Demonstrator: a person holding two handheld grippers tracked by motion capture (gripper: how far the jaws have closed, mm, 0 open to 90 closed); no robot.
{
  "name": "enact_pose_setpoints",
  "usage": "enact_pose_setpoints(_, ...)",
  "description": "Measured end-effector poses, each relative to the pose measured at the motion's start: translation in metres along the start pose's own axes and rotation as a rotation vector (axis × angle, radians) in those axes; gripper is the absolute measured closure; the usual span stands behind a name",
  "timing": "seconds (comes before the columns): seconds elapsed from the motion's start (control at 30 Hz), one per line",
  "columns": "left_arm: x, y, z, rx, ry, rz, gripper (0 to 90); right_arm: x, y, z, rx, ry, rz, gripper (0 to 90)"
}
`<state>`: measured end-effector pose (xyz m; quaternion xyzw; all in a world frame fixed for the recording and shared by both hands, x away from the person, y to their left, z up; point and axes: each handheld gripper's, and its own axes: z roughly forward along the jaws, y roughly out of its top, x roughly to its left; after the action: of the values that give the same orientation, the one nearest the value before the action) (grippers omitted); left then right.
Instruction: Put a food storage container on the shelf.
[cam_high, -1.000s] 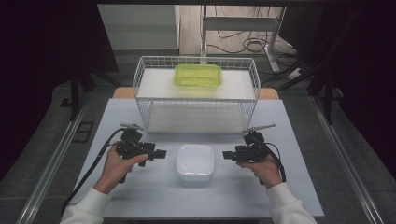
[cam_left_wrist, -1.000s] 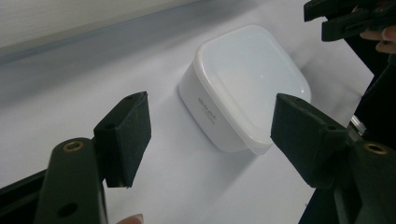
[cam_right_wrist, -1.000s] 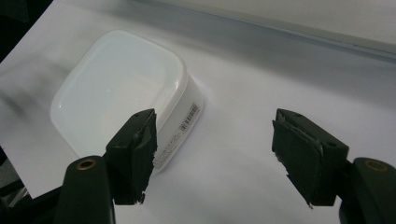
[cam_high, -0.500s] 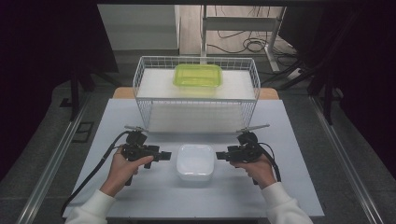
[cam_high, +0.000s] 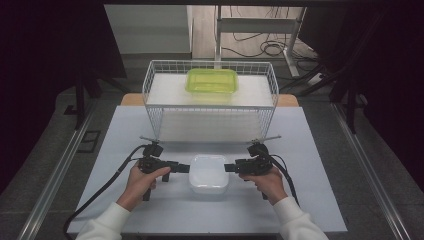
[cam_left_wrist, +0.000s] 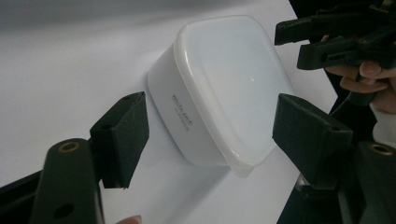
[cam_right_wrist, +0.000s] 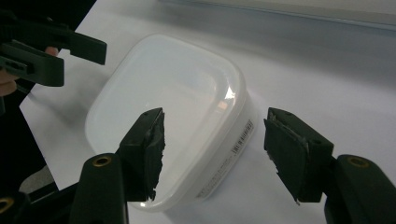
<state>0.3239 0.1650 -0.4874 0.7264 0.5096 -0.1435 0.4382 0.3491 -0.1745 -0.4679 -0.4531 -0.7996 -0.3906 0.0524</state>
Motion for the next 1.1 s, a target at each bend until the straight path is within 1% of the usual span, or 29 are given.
enact_pose_setpoints(0.1, 0.002, -0.001, 0.003, 0.001, -0.020, -0.016, 27.3, -0.001, -0.001, 0.004, 0.000, 0.003, 0.012, 38.2)
enact_pose_setpoints(0.23, 0.003, -0.001, 0.008, 0.002, -0.043, -0.034, 28.6, -0.004, -0.004, 0.007, 0.000, 0.013, 0.051, 38.4)
enact_pose_setpoints(0.3, 0.004, -0.002, 0.010, 0.005, -0.035, -0.042, 29.2, -0.006, -0.005, 0.008, 0.002, 0.017, 0.075, 39.1)
enact_pose_setpoints(0.33, 0.004, -0.002, 0.010, 0.005, -0.035, -0.042, 29.8, -0.006, -0.005, 0.008, 0.002, 0.017, 0.075, 39.1)
enact_pose_setpoints(0.37, 0.005, -0.002, 0.012, 0.007, -0.038, -0.053, 30.7, -0.007, -0.006, 0.009, 0.010, 0.035, 0.088, 40.7)
enact_pose_setpoints(0.5, 0.007, -0.002, 0.017, 0.018, -0.067, -0.063, 34.1, -0.006, -0.007, 0.013, 0.024, 0.055, 0.096, 44.2)
enact_pose_setpoints(0.53, 0.007, -0.003, 0.018, 0.019, -0.073, -0.074, 35.1, -0.005, -0.008, 0.013, 0.028, 0.061, 0.099, 45.2)
enact_pose_setpoints(0.63, 0.009, -0.003, 0.020, 0.027, -0.074, -0.078, 38.0, -0.006, -0.009, 0.016, 0.037, 0.071, 0.117, 48.4)
enact_pose_setpoints(0.7, 0.009, -0.004, 0.022, 0.034, -0.084, -0.083, 40.7, -0.008, -0.010, 0.017, 0.032, 0.097, 0.143, 51.5)
enact_pose_setpoints(0.83, 0.010, -0.004, 0.024, 0.041, -0.095, -0.095, 48.3, -0.010, -0.012, 0.015, 0.023, 0.110, 0.171, 56.2)
enact_pose_setpoints(0.9, 0.010, -0.005, 0.025, 0.029, -0.094, -0.096, 54.3, -0.012, -0.013, 0.014, 0.013, 0.121, 0.193, 59.5)
enact_pose_setpoints(0.93, 0.009, -0.006, 0.025, 0.027, -0.100, -0.099, 58.0, -0.012, -0.013, 0.013, 0.009, 0.128, 0.204, 60.6)
enact_pose_setpoints(1.03, 0.009, -0.007, 0.026, 0.019, -0.092, -0.099, 62.1, -0.013, -0.014, 0.012, 0.001, 0.131, 0.216, 63.7)
enact_pose_setpoints(1.1, 0.010, -0.008, 0.024, 0.007, -0.098, -0.112, 64.7, -0.014, -0.015, 0.012, -0.003, 0.136, 0.227, 64.7)
